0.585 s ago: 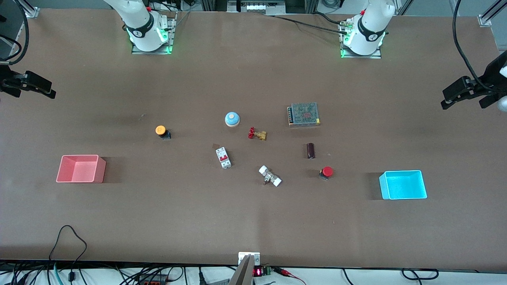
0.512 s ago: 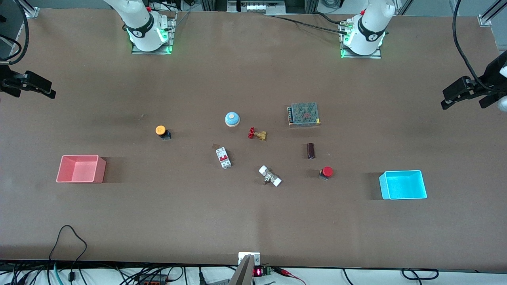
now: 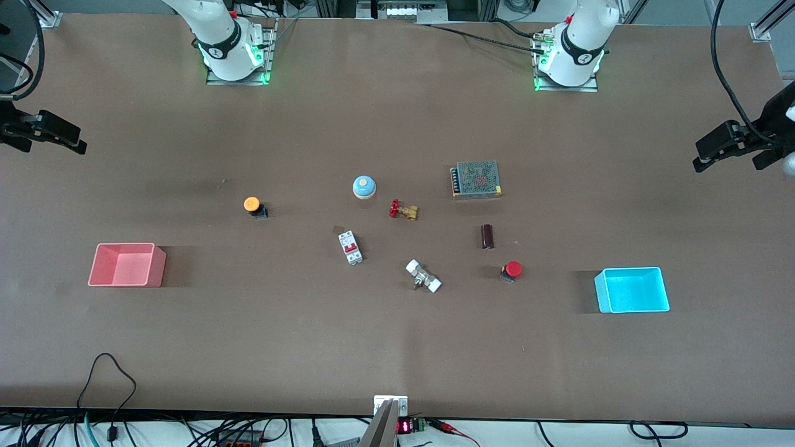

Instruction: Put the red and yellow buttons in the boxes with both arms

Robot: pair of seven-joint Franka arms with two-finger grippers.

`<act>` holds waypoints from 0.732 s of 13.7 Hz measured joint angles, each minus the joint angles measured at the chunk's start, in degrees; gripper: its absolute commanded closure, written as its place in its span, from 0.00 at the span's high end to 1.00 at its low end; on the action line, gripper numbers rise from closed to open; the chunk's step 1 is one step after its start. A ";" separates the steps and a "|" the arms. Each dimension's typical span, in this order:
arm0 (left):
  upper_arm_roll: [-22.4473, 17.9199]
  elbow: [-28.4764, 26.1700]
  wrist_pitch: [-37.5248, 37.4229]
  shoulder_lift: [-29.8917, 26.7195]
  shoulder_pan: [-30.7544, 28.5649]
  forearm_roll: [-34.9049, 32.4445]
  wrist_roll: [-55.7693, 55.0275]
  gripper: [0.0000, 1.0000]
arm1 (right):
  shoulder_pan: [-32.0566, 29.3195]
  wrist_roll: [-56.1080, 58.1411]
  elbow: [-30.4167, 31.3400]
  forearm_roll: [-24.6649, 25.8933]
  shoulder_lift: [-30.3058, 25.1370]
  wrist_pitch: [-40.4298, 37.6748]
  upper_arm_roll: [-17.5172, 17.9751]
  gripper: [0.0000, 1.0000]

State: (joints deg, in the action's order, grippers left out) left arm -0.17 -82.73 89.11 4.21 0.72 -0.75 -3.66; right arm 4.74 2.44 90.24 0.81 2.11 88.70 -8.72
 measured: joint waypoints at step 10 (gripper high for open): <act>5.59 -0.67 0.07 12.67 1.37 2.66 -3.49 1.00 | 7.28 -2.87 16.00 -0.16 8.87 19.92 0.76 1.00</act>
State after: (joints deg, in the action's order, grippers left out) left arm 5.42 -83.40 89.17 16.88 2.09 1.90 -7.16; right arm 12.02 -0.43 106.24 0.65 10.99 108.62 -7.96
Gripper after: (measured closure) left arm 0.000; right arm 0.000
